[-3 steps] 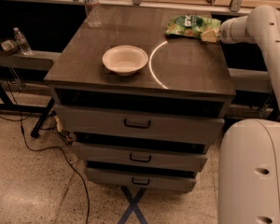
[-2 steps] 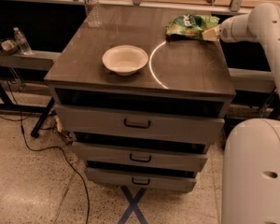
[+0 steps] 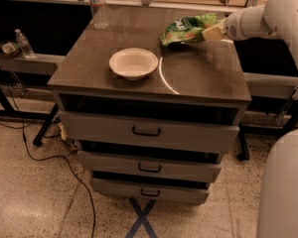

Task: Move green rice chip bag near paper bowl

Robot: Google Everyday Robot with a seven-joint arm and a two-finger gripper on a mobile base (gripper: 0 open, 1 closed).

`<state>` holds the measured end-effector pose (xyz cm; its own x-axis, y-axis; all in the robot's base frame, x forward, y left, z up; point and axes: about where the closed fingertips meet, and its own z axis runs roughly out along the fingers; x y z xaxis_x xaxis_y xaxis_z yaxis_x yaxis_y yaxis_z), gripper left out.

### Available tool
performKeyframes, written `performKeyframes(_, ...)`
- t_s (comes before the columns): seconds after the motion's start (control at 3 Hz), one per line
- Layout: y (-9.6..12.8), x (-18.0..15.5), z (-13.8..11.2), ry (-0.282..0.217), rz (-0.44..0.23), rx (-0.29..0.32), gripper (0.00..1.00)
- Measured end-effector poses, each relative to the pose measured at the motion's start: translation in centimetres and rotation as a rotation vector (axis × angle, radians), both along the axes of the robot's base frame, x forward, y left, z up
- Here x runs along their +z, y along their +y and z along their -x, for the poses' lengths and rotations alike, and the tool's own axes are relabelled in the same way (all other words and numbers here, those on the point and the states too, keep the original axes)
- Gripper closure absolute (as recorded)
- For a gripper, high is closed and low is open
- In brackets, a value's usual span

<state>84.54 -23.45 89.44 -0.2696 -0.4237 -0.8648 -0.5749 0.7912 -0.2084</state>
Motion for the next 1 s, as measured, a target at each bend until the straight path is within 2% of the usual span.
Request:
performKeyframes(0.33,6.6,-0.5,4.2,0.031,0.004,0.173,1.00)
performKeyframes(0.67,9.9,-1.4,6.5,0.050,0.015,0.261,0.97)
performKeyframes(1.0,10.4,-1.9,6.8,0.055,0.040,0.278,0.67)
